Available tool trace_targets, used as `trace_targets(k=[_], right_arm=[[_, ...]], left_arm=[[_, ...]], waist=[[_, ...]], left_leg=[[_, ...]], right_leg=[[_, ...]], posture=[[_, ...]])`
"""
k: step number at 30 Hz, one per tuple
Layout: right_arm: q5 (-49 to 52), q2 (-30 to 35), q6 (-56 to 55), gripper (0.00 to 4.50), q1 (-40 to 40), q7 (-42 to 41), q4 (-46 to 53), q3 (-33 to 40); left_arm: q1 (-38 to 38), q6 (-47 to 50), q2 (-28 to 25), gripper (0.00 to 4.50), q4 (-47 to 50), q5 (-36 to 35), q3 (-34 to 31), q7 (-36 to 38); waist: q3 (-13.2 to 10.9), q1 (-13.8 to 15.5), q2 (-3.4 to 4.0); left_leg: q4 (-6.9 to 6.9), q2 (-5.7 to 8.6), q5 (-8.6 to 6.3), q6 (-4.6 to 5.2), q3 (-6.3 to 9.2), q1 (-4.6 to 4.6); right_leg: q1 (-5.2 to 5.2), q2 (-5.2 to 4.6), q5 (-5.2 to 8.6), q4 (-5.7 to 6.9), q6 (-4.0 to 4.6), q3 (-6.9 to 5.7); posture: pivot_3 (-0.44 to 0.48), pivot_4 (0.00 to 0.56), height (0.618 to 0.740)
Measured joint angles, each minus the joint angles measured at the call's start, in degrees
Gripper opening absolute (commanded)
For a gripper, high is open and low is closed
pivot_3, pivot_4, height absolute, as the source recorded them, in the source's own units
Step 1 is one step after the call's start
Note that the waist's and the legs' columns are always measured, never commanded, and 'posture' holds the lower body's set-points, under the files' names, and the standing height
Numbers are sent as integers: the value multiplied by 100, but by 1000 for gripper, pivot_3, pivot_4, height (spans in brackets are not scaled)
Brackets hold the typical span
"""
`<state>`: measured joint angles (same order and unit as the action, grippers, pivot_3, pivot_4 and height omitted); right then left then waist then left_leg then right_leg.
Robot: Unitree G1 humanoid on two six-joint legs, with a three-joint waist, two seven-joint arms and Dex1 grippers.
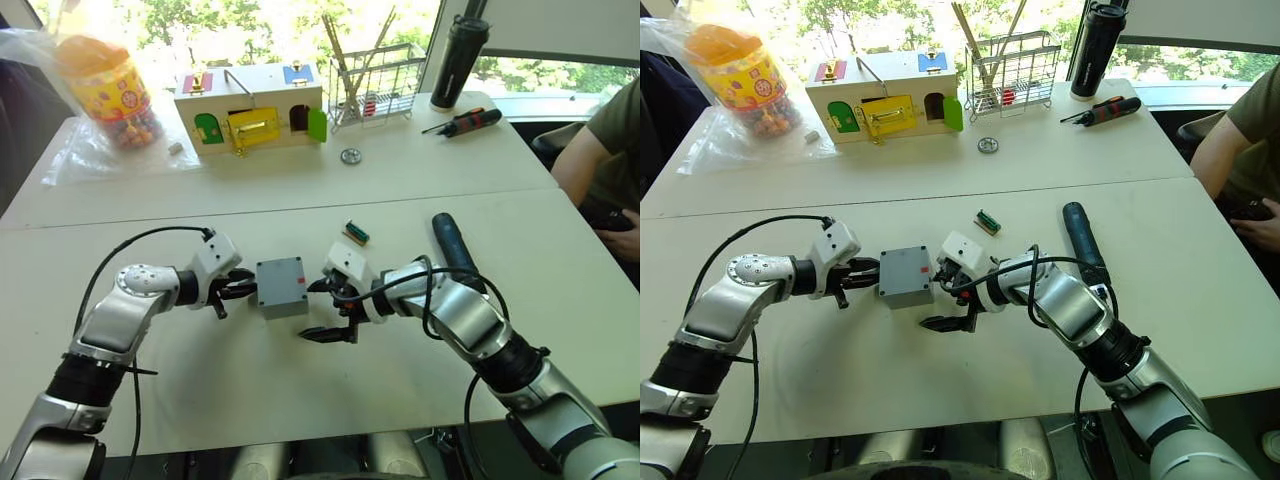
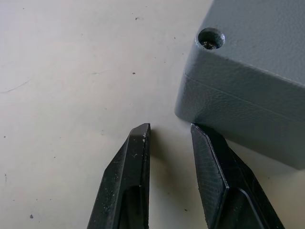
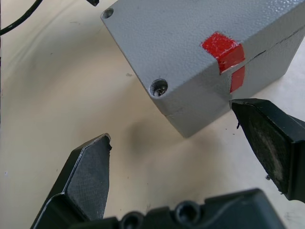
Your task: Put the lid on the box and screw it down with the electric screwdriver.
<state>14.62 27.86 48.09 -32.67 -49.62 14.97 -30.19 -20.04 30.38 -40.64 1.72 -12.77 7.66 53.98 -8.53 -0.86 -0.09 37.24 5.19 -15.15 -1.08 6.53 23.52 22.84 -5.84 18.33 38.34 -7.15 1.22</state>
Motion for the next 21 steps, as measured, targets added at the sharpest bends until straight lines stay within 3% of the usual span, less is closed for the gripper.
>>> trace_targets(k=[9,11,17,21], right_arm=[[-169,148,29,4479,-23,80,181,9],[-55,367,145,4479,-85,12,309,305],[619,700,394,4479,-744,-8,-49,2231],[312,567,-259,4479,-866,304,-1154,2370]], left_arm=[[-256,-217,66,1326,-244,91,14,86],[-255,-192,-152,1326,-219,69,4,250],[-636,591,-615,1326,300,-753,-662,751],[-992,841,-546,1326,726,-948,-688,660]], waist=[[0,0,0],[-2,-8,-4],[-4,21,-7],[-2,-15,-11]], left_leg=[[0,1,0,0,0,0],[0,1,0,0,-1,1],[0,-1,0,0,8,0],[-1,0,0,0,-1,-4]], right_leg=[[0,0,0,0,0,0],[1,0,0,0,0,0],[-10,0,0,-6,0,-3],[-12,-1,0,-9,0,-1]], posture=[[0,150,740],[0,150,740],[0,150,740],[0,150,740]])
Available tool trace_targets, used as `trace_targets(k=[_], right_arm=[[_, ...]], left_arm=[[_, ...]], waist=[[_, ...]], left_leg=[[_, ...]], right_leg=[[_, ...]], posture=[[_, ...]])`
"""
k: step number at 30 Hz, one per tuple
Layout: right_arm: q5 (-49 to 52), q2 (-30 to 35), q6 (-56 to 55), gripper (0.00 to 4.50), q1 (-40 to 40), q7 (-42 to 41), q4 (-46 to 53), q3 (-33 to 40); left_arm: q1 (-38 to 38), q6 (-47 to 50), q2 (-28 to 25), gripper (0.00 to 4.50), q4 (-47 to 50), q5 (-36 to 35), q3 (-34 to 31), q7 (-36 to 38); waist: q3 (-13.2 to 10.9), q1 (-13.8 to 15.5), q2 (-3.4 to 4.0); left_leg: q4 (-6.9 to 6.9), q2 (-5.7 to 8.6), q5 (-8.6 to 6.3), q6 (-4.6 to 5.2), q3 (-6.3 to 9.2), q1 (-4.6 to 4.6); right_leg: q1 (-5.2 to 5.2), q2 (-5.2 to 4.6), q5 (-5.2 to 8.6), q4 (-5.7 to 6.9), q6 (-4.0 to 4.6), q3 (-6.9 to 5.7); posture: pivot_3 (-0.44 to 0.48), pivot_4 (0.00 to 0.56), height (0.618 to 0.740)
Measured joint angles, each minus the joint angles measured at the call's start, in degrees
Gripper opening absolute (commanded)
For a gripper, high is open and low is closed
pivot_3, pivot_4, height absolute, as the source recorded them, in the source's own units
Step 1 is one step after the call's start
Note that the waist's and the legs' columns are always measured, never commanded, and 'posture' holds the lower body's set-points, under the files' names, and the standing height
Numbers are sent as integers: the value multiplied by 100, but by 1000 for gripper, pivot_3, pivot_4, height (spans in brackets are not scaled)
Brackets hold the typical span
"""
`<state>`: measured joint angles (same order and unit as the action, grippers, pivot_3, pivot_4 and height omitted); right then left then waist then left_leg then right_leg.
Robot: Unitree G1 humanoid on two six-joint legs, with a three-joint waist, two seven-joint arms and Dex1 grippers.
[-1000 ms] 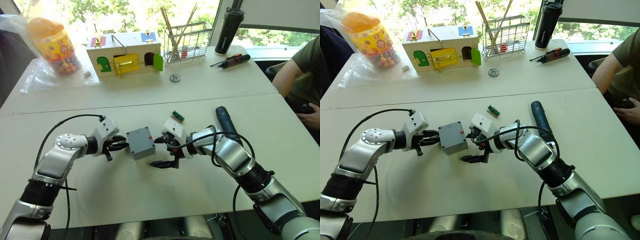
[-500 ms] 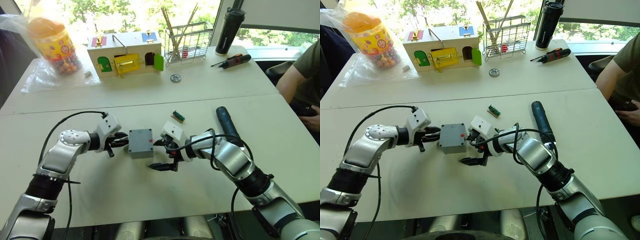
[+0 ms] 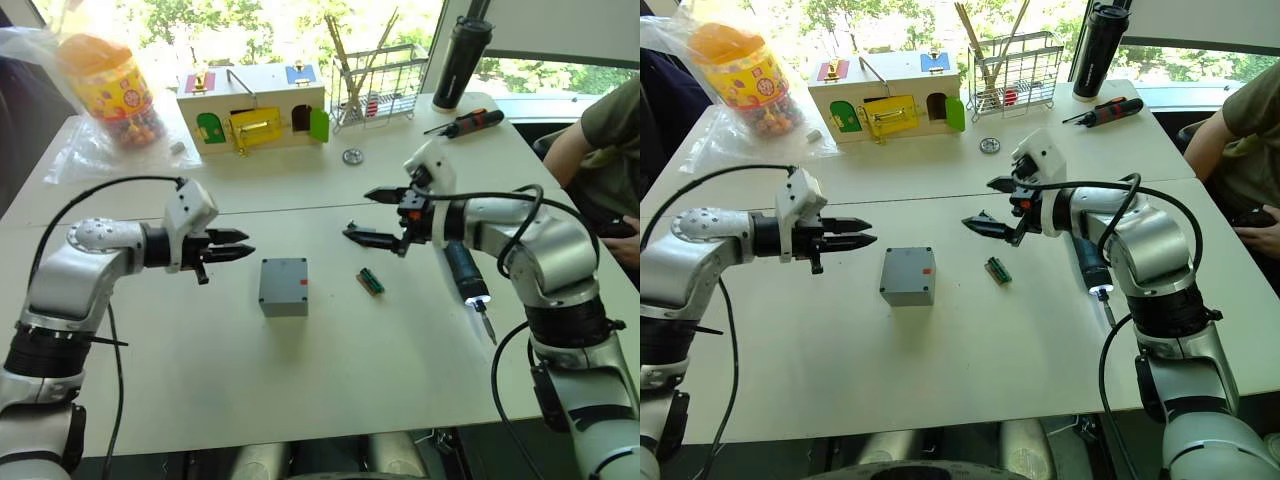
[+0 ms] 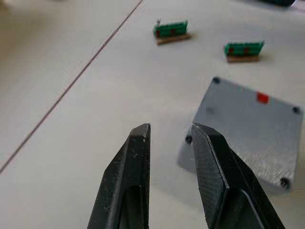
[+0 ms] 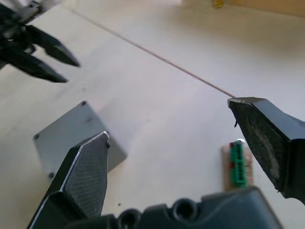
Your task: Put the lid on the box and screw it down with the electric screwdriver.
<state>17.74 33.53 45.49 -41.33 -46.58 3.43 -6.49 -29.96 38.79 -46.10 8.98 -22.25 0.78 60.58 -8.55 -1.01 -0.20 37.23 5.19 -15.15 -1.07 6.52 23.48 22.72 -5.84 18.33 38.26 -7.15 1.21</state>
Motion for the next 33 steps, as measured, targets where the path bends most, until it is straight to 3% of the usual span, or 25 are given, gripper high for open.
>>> trace_targets(k=[3,6,16,32,33], right_arm=[[-437,-271,-720,3890,-5,238,-1188,-158],[-619,-613,-1224,2862,-57,308,-1870,-230],[-870,-1244,-1851,2862,-443,416,-2822,-250],[-1079,-1537,-2177,2862,-672,544,-3608,-206],[-1081,-1567,-2205,2569,-684,562,-3654,-199]], left_arm=[[-132,248,276,1326,219,-32,82,-291],[-189,499,394,1326,472,-174,124,-411],[104,775,516,1326,687,-202,301,-831],[170,400,619,1326,265,-47,312,-985],[170,368,623,1326,231,-22,330,-981]], waist=[[0,-16,0],[0,-82,0],[0,-146,1],[0,-156,1],[0,-158,1]], left_leg=[[-1,-1,0,0,-6,2],[-8,-2,1,-1,-8,2],[-2,-2,2,-3,-2,1],[-3,-2,2,-3,-2,1],[-3,-2,2,-3,-2,1]], right_leg=[[8,4,0,7,0,3],[15,4,0,9,0,5],[9,16,0,8,0,5],[11,16,0,8,0,5],[11,16,0,8,0,5]], posture=[[0,150,740],[0,150,740],[0,150,740],[0,150,740],[0,150,740]])
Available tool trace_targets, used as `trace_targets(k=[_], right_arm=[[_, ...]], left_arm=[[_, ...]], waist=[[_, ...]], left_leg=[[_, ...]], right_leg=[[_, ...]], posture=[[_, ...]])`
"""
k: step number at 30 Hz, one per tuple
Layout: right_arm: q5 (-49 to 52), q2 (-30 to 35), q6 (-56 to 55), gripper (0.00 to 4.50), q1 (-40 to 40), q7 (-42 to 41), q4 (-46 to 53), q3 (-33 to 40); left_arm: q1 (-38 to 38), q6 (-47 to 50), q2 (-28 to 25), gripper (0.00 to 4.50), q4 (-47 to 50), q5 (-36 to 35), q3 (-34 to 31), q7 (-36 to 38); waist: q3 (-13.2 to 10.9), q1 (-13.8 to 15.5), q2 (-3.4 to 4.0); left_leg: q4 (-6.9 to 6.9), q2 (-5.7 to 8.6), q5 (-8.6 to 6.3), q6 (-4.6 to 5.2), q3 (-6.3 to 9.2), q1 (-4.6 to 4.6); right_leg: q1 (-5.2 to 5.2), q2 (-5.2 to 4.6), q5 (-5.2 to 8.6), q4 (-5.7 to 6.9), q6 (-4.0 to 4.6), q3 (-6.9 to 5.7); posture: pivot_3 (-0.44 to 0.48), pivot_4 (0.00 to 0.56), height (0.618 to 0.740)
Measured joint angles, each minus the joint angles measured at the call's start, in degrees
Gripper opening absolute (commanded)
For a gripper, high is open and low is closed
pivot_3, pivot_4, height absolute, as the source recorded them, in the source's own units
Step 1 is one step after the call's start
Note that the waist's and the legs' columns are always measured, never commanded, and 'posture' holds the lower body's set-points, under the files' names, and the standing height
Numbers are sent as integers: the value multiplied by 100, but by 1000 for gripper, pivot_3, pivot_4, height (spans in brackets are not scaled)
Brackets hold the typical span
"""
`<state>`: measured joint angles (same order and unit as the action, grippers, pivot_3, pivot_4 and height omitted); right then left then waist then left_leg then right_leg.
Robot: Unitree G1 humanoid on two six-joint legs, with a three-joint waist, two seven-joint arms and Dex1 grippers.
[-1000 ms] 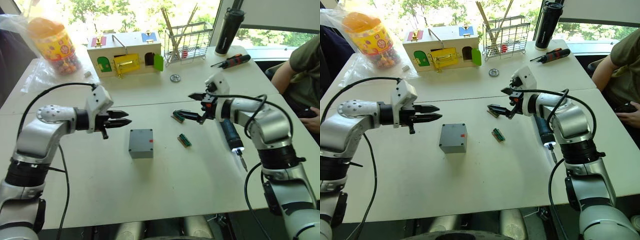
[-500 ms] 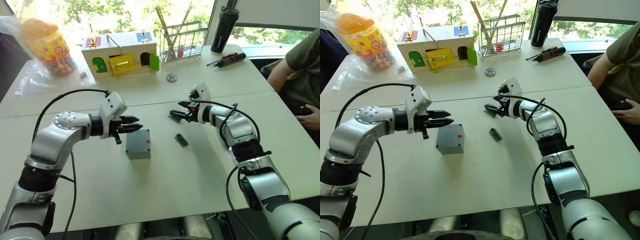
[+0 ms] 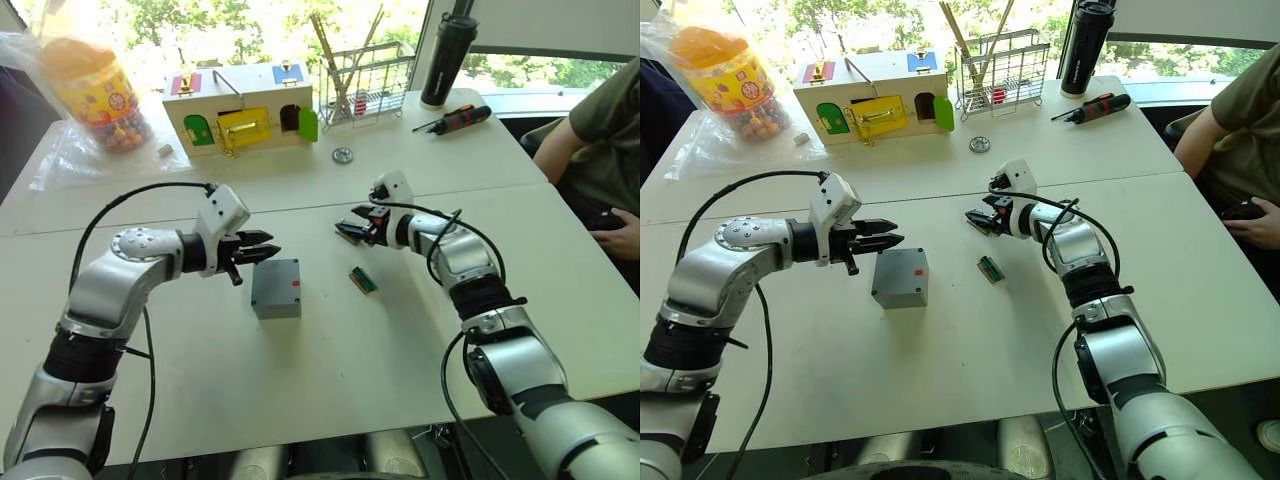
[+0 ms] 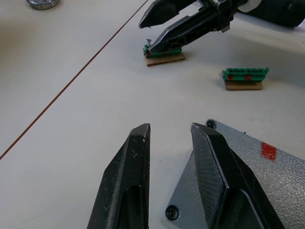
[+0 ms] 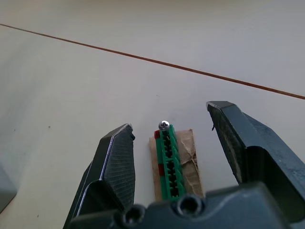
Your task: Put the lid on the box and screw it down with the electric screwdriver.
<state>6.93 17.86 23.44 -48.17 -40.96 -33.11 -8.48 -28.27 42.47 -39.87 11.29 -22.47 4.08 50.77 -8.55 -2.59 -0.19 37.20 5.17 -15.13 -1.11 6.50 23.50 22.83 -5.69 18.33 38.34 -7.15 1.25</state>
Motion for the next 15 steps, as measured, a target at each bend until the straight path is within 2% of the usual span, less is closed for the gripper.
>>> trace_targets(k=[2,6,15], right_arm=[[-6,-33,-36,1945,-10,12,-49,2],[-63,-43,-90,50,-13,12,-122,1],[-164,-51,-188,50,-31,16,-195,2]], left_arm=[[0,-64,0,1326,-21,36,39,10],[0,-100,0,1326,-53,61,90,32],[1,-185,0,1326,-119,62,90,34]], waist=[[0,0,0],[0,-1,0],[0,-1,0]], left_leg=[[-1,0,0,0,0,0],[0,0,0,0,0,0],[0,0,0,0,0,0]], right_leg=[[0,0,0,0,0,0],[0,0,0,0,0,0],[0,0,0,1,0,0]], posture=[[0,150,740],[0,150,740],[0,150,740]])
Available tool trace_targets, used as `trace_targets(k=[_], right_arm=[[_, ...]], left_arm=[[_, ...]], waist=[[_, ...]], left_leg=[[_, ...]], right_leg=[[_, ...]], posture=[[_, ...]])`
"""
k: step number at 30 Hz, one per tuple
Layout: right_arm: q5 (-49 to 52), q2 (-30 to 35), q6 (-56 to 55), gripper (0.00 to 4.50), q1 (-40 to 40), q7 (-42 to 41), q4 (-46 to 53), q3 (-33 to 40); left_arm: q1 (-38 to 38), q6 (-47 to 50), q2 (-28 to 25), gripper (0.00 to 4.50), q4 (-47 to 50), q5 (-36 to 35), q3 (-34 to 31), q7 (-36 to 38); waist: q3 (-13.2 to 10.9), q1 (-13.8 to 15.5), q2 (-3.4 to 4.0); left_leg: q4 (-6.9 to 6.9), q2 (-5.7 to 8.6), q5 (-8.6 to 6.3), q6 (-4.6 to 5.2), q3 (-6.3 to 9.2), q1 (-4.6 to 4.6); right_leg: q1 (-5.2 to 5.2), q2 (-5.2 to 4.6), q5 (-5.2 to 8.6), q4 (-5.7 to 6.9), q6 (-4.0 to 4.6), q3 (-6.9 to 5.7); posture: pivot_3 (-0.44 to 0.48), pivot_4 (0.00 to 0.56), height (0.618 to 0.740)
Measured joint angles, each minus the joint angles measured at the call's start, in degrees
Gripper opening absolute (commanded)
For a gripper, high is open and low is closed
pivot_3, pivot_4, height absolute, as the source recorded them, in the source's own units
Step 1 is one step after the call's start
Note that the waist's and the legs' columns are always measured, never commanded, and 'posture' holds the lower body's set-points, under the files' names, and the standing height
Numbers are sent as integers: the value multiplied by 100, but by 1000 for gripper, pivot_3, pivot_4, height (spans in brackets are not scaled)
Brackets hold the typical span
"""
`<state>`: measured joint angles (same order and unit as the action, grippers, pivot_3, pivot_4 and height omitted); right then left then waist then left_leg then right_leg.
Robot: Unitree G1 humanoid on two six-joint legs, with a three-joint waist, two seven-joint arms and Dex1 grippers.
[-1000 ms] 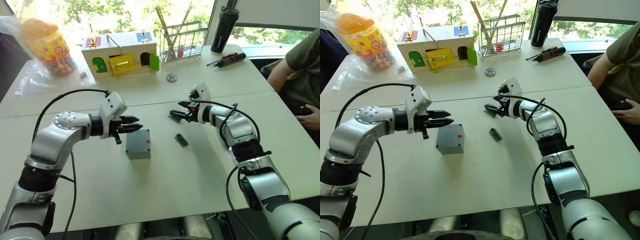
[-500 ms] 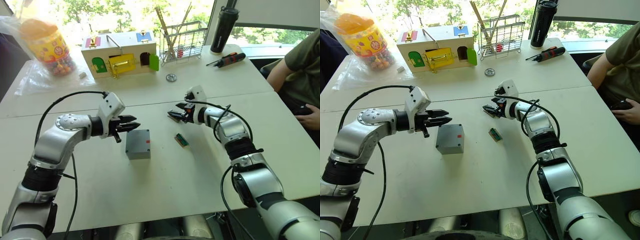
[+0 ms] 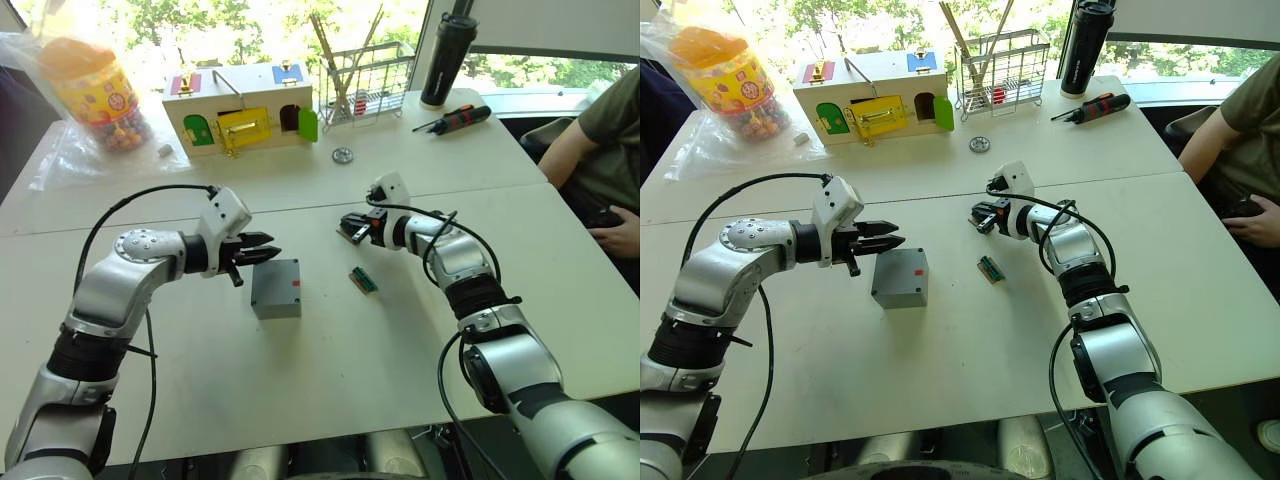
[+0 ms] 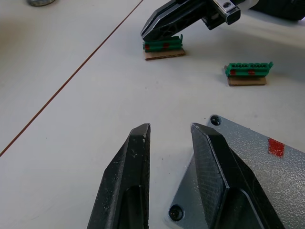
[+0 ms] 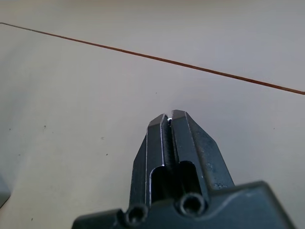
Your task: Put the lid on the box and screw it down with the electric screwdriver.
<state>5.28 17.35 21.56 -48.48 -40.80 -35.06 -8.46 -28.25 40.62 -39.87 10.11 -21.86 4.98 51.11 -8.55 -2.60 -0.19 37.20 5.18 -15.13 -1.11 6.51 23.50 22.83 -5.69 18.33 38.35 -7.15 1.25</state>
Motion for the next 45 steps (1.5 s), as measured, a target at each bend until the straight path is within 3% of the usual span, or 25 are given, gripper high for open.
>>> trace_targets(k=[16,19,23,28,45], right_arm=[[179,112,636,50,6,-41,1178,198],[366,254,1078,50,113,-204,2066,202],[873,387,1927,50,684,-541,3818,37],[1187,279,2579,50,1244,-452,4881,-373],[1231,19,2533,50,1406,-67,4767,-742]], left_arm=[[83,-119,12,1326,-96,3,1,2],[80,-97,-39,1326,-89,-42,-14,106],[105,102,-622,1326,55,-335,-329,513],[447,270,-1156,1326,411,-513,-533,851],[766,411,-1206,1326,696,-632,-518,781]], waist=[[0,1,0],[0,2,0],[0,-9,0],[0,6,1],[0,23,1]], left_leg=[[-1,0,0,0,0,0],[-4,-1,0,0,1,1],[-8,-3,0,0,5,1],[-5,-2,-1,1,4,1],[-3,0,-1,1,5,1]], right_leg=[[2,-1,0,2,0,0],[6,-1,0,3,0,0],[8,-2,0,3,0,1],[5,-10,0,4,0,7],[3,-11,0,4,0,4]], posture=[[0,150,740],[0,150,740],[0,150,740],[0,150,740],[0,150,740]])
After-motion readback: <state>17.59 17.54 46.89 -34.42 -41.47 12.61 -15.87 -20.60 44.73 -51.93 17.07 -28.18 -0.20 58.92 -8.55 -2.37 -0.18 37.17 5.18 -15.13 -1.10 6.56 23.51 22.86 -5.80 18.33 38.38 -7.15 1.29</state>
